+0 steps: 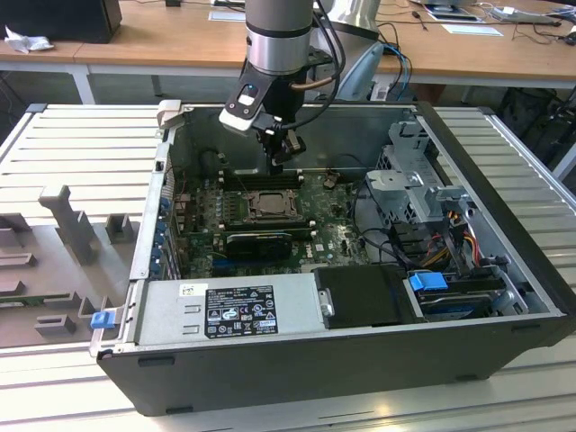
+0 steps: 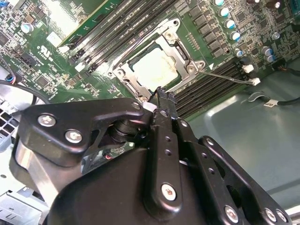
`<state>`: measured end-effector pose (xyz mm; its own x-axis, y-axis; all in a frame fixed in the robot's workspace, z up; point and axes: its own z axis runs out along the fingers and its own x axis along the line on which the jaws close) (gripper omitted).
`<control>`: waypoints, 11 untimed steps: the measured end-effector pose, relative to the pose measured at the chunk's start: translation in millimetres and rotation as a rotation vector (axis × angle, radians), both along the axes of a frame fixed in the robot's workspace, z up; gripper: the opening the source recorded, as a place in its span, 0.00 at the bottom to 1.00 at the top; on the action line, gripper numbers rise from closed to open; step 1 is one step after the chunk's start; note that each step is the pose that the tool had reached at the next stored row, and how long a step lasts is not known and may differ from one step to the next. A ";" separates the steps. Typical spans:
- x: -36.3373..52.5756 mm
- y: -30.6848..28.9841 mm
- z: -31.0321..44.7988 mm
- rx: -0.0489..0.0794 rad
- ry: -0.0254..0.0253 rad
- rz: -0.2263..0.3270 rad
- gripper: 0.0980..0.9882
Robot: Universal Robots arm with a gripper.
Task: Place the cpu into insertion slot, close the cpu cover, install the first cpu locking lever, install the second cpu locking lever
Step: 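Install the first cpu locking lever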
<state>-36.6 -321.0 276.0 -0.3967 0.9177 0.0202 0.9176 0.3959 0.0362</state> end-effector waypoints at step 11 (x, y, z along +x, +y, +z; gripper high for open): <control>0.0 0.0 0.0 0.000 0.0000 0.055 0.01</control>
